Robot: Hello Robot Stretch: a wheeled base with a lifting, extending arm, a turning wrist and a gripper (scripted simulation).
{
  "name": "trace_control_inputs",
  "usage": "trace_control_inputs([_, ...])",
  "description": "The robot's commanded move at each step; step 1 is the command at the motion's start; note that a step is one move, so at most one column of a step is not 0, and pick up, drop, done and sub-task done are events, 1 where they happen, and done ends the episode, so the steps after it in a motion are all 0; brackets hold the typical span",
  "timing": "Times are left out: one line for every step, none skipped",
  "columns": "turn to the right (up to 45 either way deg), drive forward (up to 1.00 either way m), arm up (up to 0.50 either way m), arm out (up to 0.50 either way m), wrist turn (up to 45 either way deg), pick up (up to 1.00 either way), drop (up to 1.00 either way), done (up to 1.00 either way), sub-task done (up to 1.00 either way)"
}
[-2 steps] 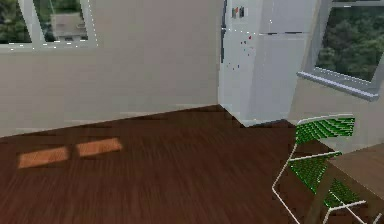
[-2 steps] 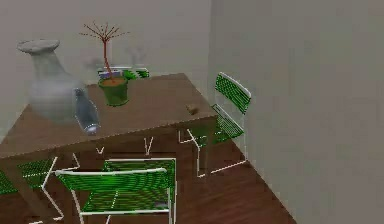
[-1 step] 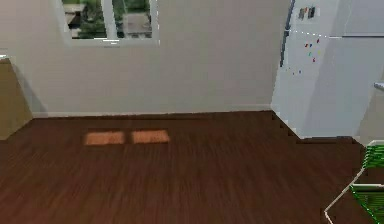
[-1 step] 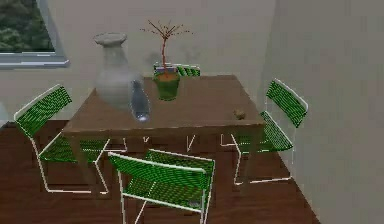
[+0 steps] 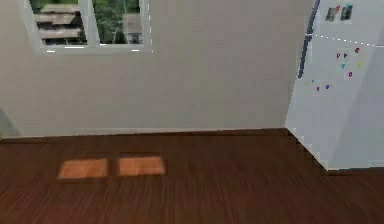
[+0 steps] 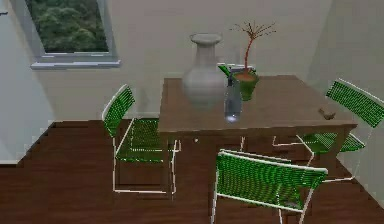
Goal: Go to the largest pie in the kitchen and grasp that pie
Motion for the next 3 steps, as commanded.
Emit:
trace_control_inputs([33.0, 0.00, 0.00, 0.00, 0.0, 0.00, 0.00, 0.00, 0.00])
trace_control_inputs([0.0, 0.50, 0.00, 0.00, 0.0, 0.00, 0.00, 0.00, 0.00])
trace_control_inputs([-9.0, 0.00, 0.00, 0.00, 0.0, 0.00, 0.00, 0.00, 0.00])
